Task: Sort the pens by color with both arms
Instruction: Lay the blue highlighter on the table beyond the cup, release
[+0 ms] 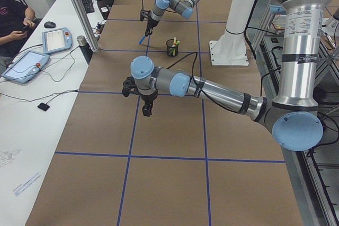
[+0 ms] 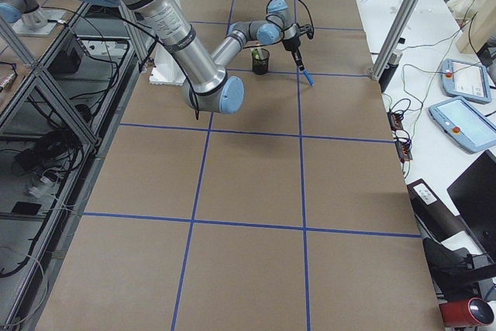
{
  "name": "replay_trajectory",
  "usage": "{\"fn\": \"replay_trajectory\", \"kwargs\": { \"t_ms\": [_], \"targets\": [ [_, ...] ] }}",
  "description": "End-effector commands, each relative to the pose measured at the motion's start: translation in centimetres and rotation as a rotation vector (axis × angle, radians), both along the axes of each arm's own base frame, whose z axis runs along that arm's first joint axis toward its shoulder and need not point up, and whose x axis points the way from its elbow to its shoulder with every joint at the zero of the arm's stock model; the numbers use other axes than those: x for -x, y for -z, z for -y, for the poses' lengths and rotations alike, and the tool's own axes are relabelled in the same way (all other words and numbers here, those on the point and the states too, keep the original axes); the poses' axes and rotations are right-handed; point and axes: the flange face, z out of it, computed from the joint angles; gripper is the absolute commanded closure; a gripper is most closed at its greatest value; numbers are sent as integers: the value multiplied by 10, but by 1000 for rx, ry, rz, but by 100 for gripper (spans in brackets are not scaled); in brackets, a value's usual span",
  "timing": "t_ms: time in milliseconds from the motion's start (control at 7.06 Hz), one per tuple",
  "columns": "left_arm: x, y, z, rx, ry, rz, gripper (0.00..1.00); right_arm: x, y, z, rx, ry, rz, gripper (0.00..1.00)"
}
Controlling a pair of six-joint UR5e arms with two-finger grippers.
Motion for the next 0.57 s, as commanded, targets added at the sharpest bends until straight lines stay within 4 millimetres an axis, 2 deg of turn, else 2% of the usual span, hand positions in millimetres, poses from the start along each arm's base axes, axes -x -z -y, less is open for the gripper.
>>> {"fn": "replay_trajectory", "kwargs": {
  "t_ms": [0,283,425],
  "targets": [
    [0,-1,0,1,0,0,1,-2,7,-9,8,17,-1,1],
    [0,2,1,-2,0,-4,1,-9,8,-11,10,87,1,0],
    [-4,14,10,-2,10,-9,1,-38,7,8,35,163,25,0]
  ]
}}
